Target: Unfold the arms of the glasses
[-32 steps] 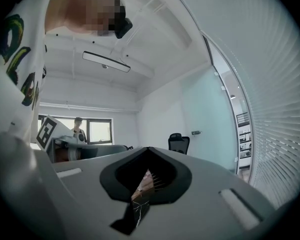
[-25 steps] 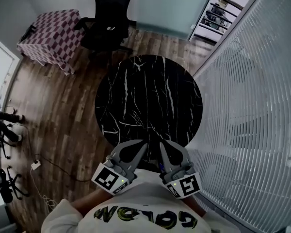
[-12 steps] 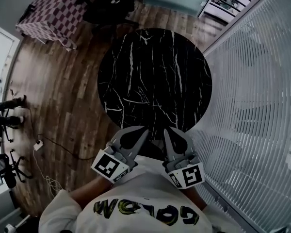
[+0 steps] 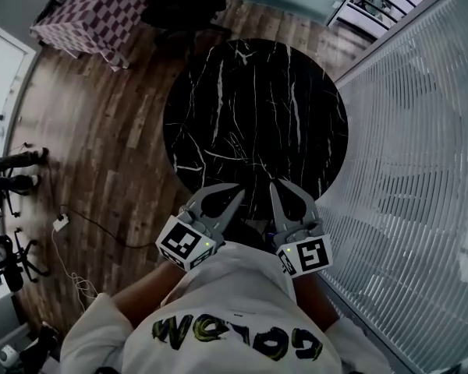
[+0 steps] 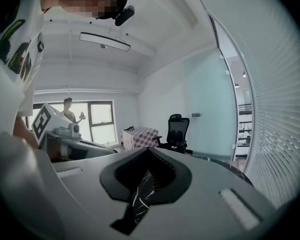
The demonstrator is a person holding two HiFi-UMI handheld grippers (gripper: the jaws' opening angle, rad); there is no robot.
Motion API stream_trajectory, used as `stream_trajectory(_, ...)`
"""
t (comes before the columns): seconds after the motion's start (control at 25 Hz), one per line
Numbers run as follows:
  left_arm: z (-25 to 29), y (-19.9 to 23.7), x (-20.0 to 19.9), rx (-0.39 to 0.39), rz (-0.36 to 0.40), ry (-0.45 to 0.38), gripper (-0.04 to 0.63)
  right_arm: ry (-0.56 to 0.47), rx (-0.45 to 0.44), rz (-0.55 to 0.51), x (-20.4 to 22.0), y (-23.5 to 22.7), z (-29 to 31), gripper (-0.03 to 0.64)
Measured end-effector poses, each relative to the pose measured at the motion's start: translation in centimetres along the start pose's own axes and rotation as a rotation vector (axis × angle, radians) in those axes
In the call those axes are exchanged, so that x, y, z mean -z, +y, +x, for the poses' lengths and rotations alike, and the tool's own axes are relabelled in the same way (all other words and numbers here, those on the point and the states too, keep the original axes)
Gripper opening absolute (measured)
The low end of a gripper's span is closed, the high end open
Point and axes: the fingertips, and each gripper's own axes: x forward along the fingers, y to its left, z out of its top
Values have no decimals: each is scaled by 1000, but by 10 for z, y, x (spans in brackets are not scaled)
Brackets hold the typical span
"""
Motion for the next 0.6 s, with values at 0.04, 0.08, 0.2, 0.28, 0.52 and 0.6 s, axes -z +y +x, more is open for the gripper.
stream_trajectory(0.04,2,4,3,-4,-5,5,5,8,-5,-7,3,-2,4,2)
stream_trajectory(0.08,4,9,7,-8,-16,10,5,17,-7,-14,6,-4,8,2)
stream_trajectory(0.2,11,21,18,-19,-48,31,5,51,-9,-22,19,-11,21,3)
stream_trajectory(0.28,16,29,27,-26,-60,48,6,80,-13,-13,32,-17,29,3)
stream_trajectory(0.52,33,55,60,-39,-75,108,11,184,-60,-18,75,-24,57,15)
stream_trajectory(0.6,39,62,73,-39,-80,132,18,218,-68,-23,91,-25,64,25)
